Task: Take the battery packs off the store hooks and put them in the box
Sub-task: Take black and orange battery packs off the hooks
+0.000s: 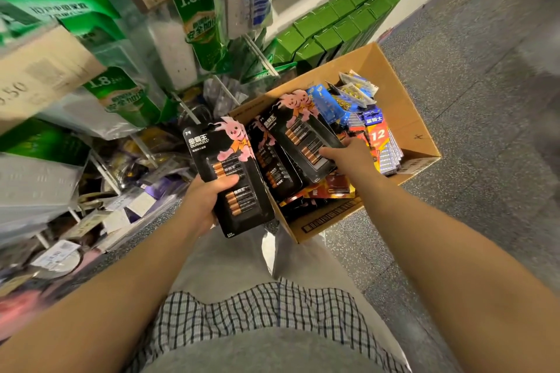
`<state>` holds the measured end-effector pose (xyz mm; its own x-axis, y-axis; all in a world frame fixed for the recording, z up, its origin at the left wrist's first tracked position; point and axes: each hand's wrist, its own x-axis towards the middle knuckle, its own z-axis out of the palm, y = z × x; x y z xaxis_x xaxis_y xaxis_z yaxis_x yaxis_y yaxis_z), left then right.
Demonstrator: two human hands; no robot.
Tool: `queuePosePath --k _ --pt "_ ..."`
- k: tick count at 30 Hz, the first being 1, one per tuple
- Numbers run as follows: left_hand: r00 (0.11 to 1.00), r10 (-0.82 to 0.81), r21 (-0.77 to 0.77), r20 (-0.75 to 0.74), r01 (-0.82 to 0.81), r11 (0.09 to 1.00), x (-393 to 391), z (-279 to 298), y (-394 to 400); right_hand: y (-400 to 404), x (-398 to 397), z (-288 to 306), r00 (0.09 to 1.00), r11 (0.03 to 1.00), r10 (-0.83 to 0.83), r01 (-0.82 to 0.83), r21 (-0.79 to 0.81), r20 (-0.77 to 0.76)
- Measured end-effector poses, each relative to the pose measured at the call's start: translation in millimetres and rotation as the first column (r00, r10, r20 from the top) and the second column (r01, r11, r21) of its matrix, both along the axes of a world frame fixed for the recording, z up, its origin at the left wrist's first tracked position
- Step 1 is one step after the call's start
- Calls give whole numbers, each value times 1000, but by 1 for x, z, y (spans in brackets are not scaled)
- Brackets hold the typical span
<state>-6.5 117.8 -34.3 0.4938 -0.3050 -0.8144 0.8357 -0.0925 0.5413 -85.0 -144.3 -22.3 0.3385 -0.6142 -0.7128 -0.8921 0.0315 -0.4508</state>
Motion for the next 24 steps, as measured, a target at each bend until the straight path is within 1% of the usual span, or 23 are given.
queuePosePath --k 5,9,13,19,22,24 --pt "999 34 -15 -19 -34 999 -1 -2 -2 7 -9 9 988 990 -84 67 126 130" --pt "994 93 -50 -61 -96 994 -3 1 -8 7 -21 16 958 966 -177 126 224 224" --pt "985 148 -89 -90 -156 984 -1 0 -12 11 -33 26 941 955 -241 186 231 238" --pt "976 178 -74 -127 -188 979 -1 6 -20 24 -41 49 865 918 -356 252 308 354" --pt "956 181 -105 -231 -210 972 0 14 -25 33 -41 57 813 874 -426 256 413 397" --pt "951 167 -120 -260 -203 972 0 14 -27 42 -38 59 788 834 -463 231 502 407"
